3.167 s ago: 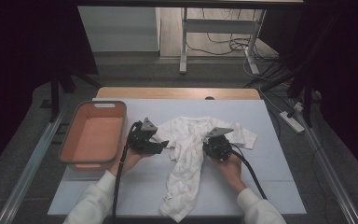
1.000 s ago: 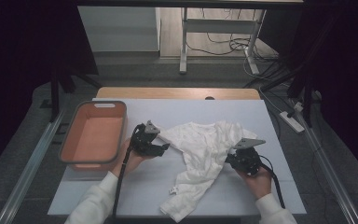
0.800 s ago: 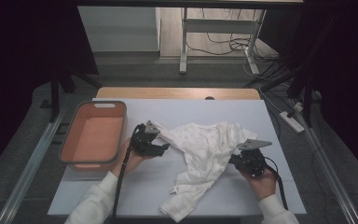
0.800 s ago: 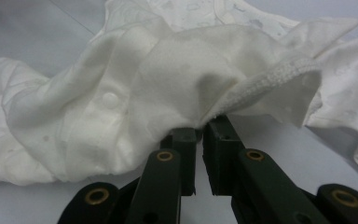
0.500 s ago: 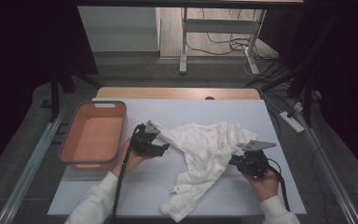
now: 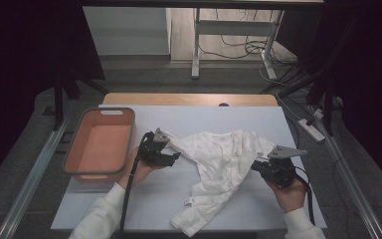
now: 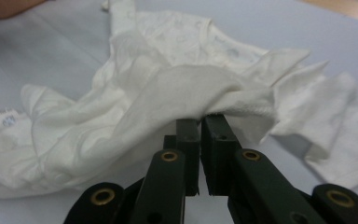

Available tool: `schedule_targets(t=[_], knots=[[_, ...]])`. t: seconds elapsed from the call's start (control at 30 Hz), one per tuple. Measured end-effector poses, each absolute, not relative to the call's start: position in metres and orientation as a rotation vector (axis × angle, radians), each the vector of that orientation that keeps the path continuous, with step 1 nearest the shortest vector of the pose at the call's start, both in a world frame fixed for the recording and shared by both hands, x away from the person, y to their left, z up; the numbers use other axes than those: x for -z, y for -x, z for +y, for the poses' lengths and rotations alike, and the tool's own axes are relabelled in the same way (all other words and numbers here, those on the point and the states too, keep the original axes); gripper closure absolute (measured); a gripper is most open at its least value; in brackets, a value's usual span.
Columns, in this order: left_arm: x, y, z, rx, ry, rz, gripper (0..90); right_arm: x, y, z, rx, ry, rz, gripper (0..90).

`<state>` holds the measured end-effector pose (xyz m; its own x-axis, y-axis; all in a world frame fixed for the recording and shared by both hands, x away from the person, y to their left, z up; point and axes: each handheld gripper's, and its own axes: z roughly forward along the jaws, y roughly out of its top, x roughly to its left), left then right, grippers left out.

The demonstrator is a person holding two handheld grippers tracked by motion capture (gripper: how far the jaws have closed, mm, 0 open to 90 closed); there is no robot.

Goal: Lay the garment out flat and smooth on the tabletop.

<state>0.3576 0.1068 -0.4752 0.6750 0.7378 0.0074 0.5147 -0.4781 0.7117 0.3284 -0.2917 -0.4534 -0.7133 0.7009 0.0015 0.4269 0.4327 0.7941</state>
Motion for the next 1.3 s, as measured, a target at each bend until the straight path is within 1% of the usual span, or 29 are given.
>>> schedule_targets(t=[0.3, 0.63, 0.8, 0.93, 1.07, 1.13, 1.17, 1.27, 1.3], knots=[[0.476, -0.357, 0.105, -0.408, -2.192, 0.957, 31.6, 0.432, -0.325, -0.288, -1.209, -0.936, 2.304, 85.9], [0.477, -0.358, 0.104, -0.401, -2.200, 0.956, 31.6, 0.433, -0.327, -0.249, -1.191, -0.816, 2.389, 85.7], [0.478, -0.358, 0.103, -0.401, -2.205, 0.952, 31.6, 0.441, -0.340, -0.223, -1.126, -0.775, 2.457, 85.2], [0.478, -0.358, 0.104, -0.399, -2.200, 0.956, 31.6, 0.458, -0.356, -0.200, -1.069, -0.758, 2.518, 85.2], [0.478, -0.358, 0.105, -0.400, -2.206, 0.955, 31.6, 0.474, -0.372, -0.188, -1.044, -0.788, 2.572, 84.8], [0.478, -0.358, 0.105, -0.400, -2.206, 0.955, 31.6, 0.483, -0.378, -0.185, -1.018, -0.809, 2.606, 80.5], [0.478, -0.358, 0.105, -0.400, -2.205, 0.955, 31.6, 0.485, -0.379, -0.185, -1.016, -0.815, 2.616, 76.6], [0.478, -0.358, 0.106, -0.400, -2.203, 0.956, 31.6, 0.480, -0.376, -0.194, -1.070, -0.832, 2.593, 60.8], [0.478, -0.358, 0.106, -0.401, -2.202, 0.956, 31.6, 0.477, -0.374, -0.200, -1.086, -0.845, 2.566, 57.8]])
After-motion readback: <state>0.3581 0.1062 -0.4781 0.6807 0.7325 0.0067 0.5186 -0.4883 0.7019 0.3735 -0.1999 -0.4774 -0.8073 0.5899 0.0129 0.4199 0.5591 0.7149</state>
